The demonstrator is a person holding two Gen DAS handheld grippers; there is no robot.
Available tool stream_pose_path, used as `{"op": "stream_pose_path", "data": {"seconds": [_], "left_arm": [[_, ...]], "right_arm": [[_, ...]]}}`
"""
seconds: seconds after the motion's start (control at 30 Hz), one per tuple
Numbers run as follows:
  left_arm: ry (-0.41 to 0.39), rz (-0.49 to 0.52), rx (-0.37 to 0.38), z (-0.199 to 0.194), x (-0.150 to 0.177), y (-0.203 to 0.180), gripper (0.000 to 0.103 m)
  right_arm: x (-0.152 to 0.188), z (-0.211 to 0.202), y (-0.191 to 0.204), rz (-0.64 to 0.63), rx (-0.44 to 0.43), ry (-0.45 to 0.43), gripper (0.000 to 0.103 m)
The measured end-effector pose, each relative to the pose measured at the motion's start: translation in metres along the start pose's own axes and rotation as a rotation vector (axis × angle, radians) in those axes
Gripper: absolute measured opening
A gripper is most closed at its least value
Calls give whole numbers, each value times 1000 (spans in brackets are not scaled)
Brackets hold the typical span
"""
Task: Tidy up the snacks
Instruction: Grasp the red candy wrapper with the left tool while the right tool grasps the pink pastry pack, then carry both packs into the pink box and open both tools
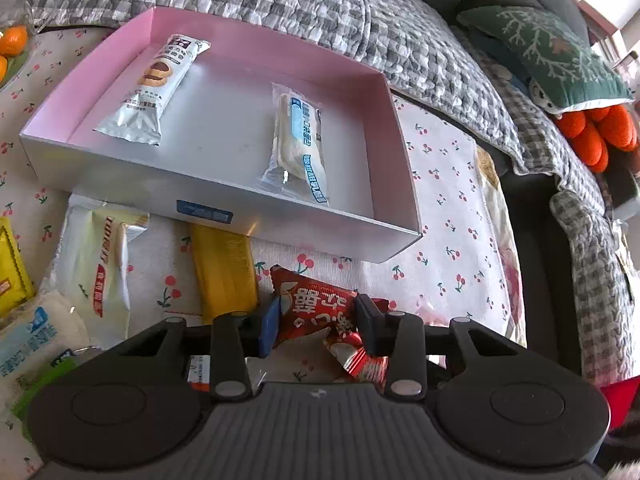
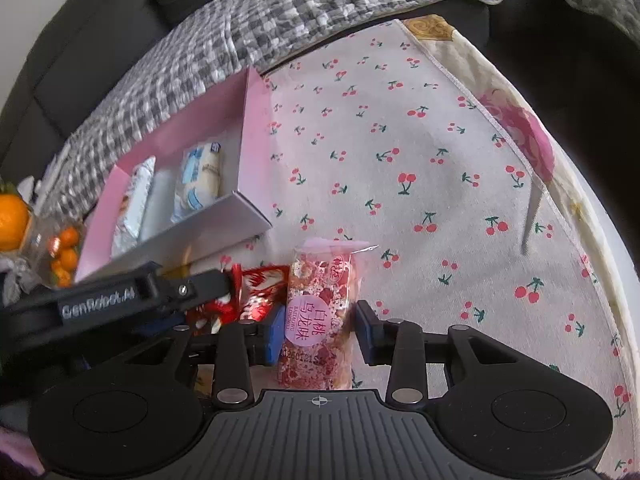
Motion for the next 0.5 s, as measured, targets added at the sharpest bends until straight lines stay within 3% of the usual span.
{"op": "stream_pose_path", "data": {"seconds": [0.5], "left_arm": [[-23, 56, 58, -24, -9, -8, 36]], "right_arm": [[-22, -23, -2, 84, -44, -72, 36]]}}
Point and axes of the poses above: each gripper's, at about its wrist camera, not at the fingertips, and z roughly the way its jaws point, y to its left, x to its underside, the point moved 9 cm from there along z, roughly the way its jaws point, and after that the axes turned 13 degrees about -y, right-handed, at the moved point
